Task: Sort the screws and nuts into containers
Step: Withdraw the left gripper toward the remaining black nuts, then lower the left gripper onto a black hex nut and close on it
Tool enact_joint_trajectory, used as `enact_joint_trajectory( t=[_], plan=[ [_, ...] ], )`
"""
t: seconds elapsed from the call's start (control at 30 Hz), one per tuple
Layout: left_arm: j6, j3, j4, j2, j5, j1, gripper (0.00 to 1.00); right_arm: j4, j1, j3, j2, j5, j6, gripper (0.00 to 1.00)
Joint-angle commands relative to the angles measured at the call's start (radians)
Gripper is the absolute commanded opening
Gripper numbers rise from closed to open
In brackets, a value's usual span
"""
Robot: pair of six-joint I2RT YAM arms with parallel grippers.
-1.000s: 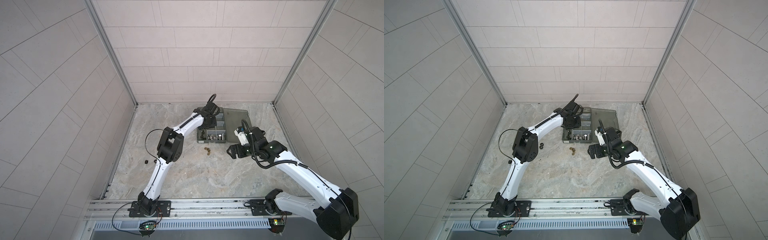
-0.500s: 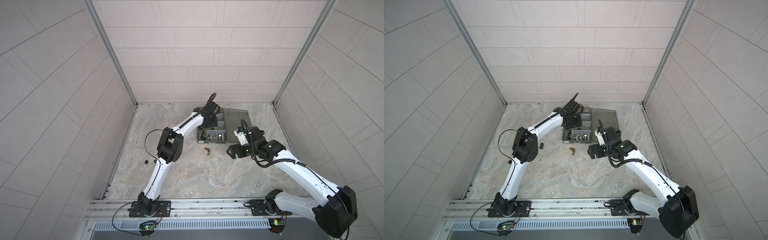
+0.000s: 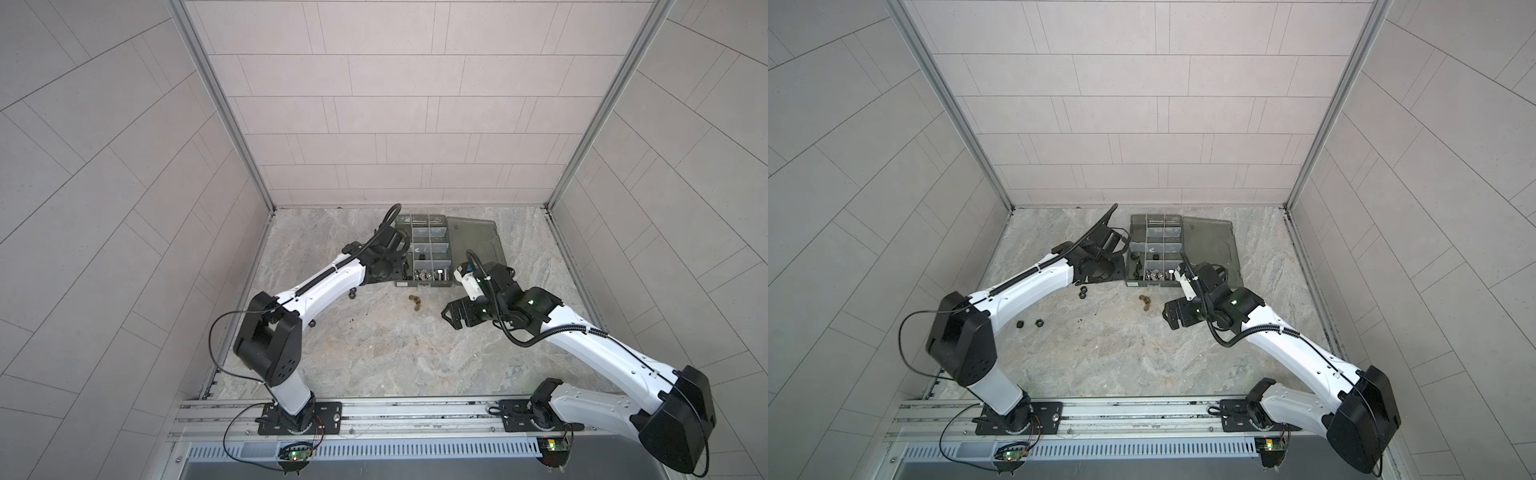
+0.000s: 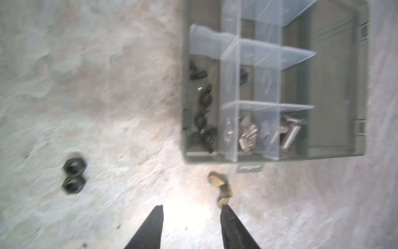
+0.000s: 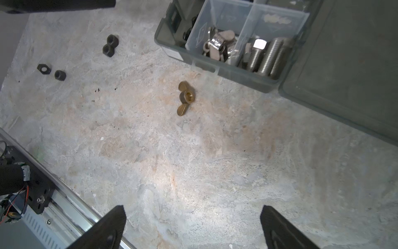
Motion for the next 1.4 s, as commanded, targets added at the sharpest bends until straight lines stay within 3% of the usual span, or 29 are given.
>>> enact_joint_trajectory(
  t=[0.0,0.2,0.43,0.63,1.37],
  plan=[
    [-0.004,-0.132,-0.021,-0.082,-0.14,0.029,0.49,0.014,0.065,-0.022,-0.029,0.07,0.063,0.99],
    [-0.014,-0.307,0.071,-0.16,-0.17,0.122,0.5,0.022,0.144,-0.023,-0.037,0.123,0.102,0.99],
    [-0.002,-0.26,0.079,-0.018,-0.094,0.223,0.48,0.007,0.158,-0.017,-0.053,0.154,0.103,0.99],
    [-0.004,-0.2,0.128,0.112,-0.067,0.234,0.45,-0.011,0.158,-0.014,-0.048,0.163,0.086,0.99],
    [0.014,-0.12,0.137,0.251,-0.08,0.264,0.43,-0.022,0.092,0.004,0.009,0.134,0.027,0.99]
  ],
)
